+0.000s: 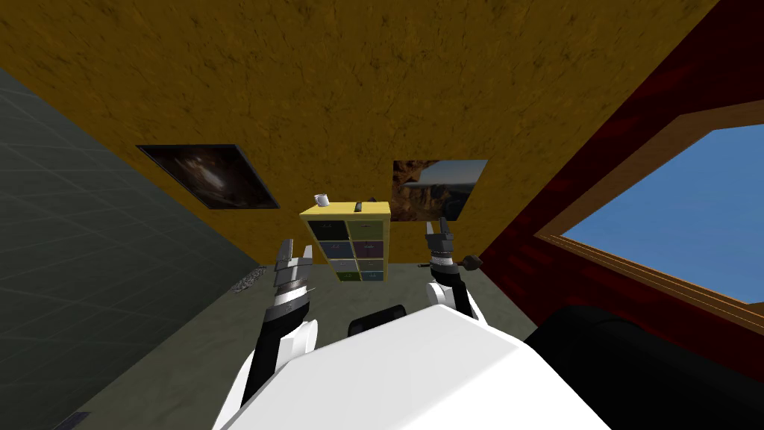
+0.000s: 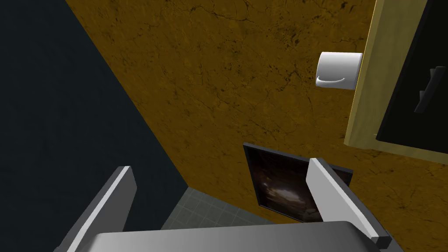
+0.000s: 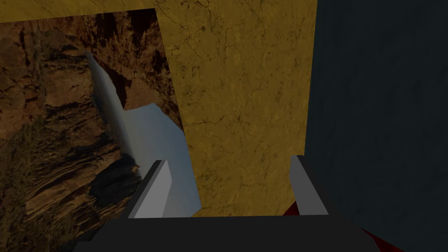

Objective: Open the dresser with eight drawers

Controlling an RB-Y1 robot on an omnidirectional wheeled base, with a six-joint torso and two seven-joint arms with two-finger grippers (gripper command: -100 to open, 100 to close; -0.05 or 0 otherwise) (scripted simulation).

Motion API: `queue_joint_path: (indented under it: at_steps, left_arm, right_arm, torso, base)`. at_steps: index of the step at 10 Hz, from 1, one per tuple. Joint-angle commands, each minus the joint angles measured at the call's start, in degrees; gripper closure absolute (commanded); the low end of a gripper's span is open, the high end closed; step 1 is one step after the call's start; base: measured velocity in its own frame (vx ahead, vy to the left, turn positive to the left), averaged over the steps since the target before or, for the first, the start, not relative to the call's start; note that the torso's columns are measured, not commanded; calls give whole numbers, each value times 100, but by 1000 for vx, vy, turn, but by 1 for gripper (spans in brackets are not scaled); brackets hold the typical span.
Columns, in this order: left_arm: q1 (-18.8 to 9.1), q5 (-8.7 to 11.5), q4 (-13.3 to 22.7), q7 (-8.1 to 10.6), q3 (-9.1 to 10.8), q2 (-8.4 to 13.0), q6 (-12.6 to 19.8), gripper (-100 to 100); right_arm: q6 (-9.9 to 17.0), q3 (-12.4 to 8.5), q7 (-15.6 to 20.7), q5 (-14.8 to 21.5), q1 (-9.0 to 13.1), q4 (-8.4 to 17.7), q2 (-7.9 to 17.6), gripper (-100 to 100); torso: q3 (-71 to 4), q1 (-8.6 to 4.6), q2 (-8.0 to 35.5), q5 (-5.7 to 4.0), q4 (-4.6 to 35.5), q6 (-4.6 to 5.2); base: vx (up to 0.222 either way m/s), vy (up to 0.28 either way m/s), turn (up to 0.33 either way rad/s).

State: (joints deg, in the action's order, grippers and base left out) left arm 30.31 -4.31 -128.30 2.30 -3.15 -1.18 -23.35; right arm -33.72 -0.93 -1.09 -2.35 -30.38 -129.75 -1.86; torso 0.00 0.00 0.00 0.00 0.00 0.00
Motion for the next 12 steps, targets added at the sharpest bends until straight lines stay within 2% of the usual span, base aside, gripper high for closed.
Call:
queue_joint_path:
  at_steps: [1, 9, 10, 12]
  left_arm:
    - [0, 0, 0, 0, 0, 0, 0, 0]
    - [0, 0, -2, 0, 0, 0, -1, 0]
    - [-14, 0, 53, 0, -2, 222, -16, -100]
    - [-44, 0, 179, -1, -8, 511, -52, -100]
  right_arm:
    - [0, 0, 0, 0, 0, 0, 0, 0]
    - [-1, 0, 0, 0, 0, -2, 0, 0]
    - [-1, 0, 0, 0, 0, -2, 0, 0]
    - [0, 0, 0, 0, -1, 1, 0, 0]
  torso:
    - [-467, 0, 232, 0, 235, 0]
    - [-7073, 0, 3539, 0, 3537, 0]
    - [-7919, 0, 3962, 0, 3960, 0]
    - [-8428, -1, 4205, 0, 4204, 0]
  base:
    - [0, 0, 0]
    - [0, 0, 0]
    - [14, -6, -7]
    - [18, -19, -13]
